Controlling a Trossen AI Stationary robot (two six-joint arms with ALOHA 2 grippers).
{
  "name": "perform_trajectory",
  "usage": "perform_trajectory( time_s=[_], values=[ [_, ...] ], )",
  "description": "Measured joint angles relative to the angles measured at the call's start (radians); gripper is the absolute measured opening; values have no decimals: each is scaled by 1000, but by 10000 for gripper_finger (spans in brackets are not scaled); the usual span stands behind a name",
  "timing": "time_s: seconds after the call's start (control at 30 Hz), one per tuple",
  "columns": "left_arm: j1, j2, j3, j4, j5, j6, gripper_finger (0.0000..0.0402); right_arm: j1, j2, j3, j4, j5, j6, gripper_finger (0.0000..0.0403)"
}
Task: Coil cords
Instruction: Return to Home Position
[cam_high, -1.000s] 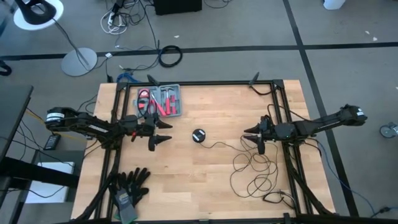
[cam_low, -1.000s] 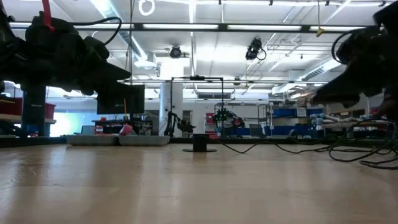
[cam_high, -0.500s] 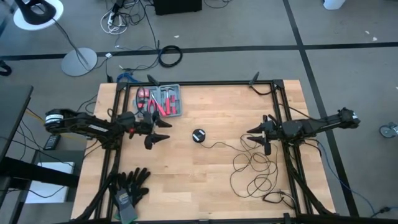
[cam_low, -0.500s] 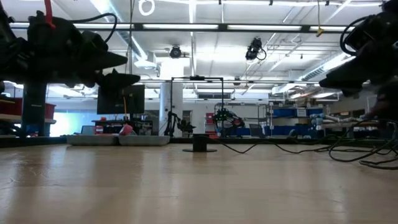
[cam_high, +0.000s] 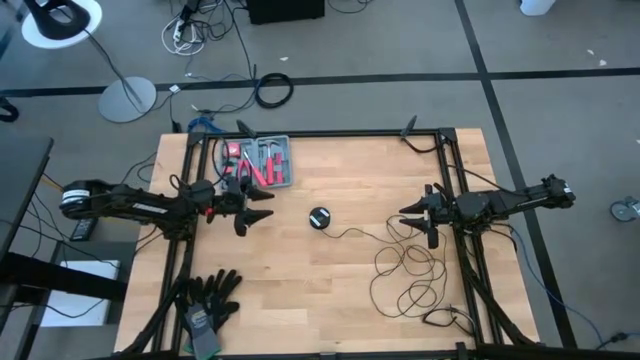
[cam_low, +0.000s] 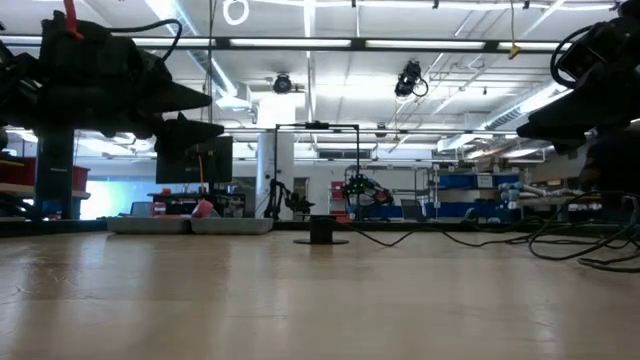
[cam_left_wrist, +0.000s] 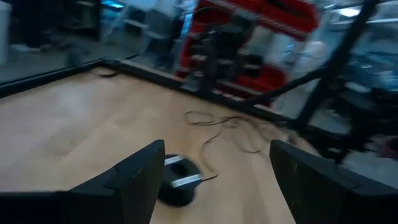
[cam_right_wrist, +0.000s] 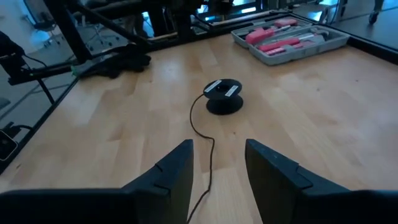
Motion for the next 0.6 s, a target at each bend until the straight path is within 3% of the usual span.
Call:
perform_trajectory(
  time_s=[0.27, 0.6],
  values=[
    [-82, -125, 0, -96, -144, 75, 294, 0, 0, 6, -38, -6, 2, 146],
    [-139, -399, 0, -390, -246, 122, 294, 0, 0, 10, -64, -8, 20, 146]
  ],
)
